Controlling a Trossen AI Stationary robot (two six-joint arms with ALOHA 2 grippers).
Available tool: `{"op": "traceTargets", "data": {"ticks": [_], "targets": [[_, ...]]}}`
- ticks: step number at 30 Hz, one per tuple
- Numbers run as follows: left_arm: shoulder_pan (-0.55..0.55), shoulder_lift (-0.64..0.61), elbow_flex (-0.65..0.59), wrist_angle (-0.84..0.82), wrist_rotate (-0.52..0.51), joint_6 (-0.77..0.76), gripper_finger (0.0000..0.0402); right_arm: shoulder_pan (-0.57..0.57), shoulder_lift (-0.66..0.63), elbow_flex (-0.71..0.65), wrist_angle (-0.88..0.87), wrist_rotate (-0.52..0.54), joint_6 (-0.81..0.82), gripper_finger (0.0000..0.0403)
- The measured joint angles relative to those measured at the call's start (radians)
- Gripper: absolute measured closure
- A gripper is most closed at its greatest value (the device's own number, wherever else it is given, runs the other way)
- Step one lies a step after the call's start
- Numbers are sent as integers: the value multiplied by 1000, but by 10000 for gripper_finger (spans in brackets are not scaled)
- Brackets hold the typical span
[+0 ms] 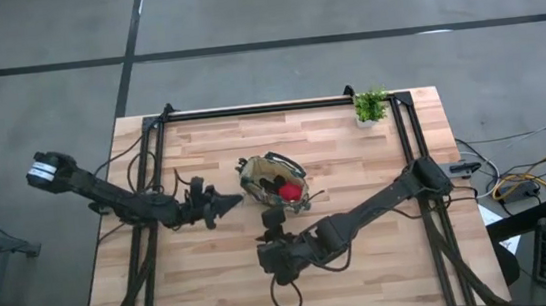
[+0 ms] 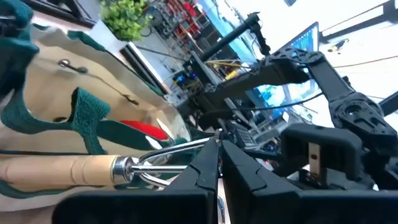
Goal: Pick & Place Garden tools in Gardening bag
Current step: Put the brown hand rake into the brown gardening bag
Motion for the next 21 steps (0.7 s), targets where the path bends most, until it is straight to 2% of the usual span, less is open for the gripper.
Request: {"op": "traceTargets", "data": {"ticks": [13,21], "targets": [[42,72,1,-5,-5,-69,390,-3,0,0,1,0,-20,341],[63,98,1,5,-9,-73,378,-3,0,0,0,-1,-18,334]]}}
